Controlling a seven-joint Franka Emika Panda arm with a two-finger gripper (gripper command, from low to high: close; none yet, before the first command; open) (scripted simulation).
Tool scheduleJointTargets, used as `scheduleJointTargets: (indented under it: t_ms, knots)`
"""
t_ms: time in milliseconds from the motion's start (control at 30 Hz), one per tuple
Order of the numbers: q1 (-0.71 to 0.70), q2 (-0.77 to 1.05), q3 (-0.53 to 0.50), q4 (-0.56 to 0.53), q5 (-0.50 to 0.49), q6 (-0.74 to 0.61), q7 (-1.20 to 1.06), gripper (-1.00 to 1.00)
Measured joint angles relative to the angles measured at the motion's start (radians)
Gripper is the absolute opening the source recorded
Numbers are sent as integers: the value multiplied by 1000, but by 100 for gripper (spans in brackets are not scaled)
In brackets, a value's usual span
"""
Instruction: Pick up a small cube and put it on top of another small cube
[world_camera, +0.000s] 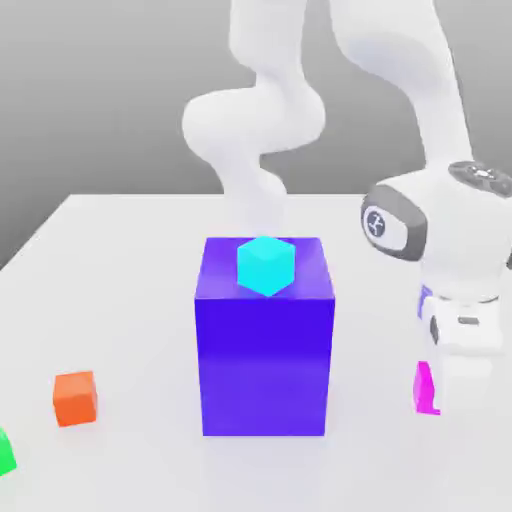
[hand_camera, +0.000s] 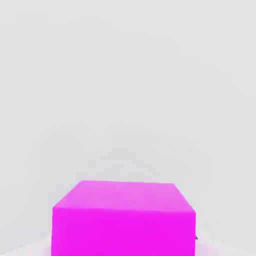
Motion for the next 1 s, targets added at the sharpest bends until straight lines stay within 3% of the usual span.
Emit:
scheduleJointTargets:
  t_ms: [200, 1000]
  knots:
    - [-179, 20, 10, 74, 33, -47, -248, -100]
    - [-829, 98, -162, 353, 175, -239, -1352, -100]
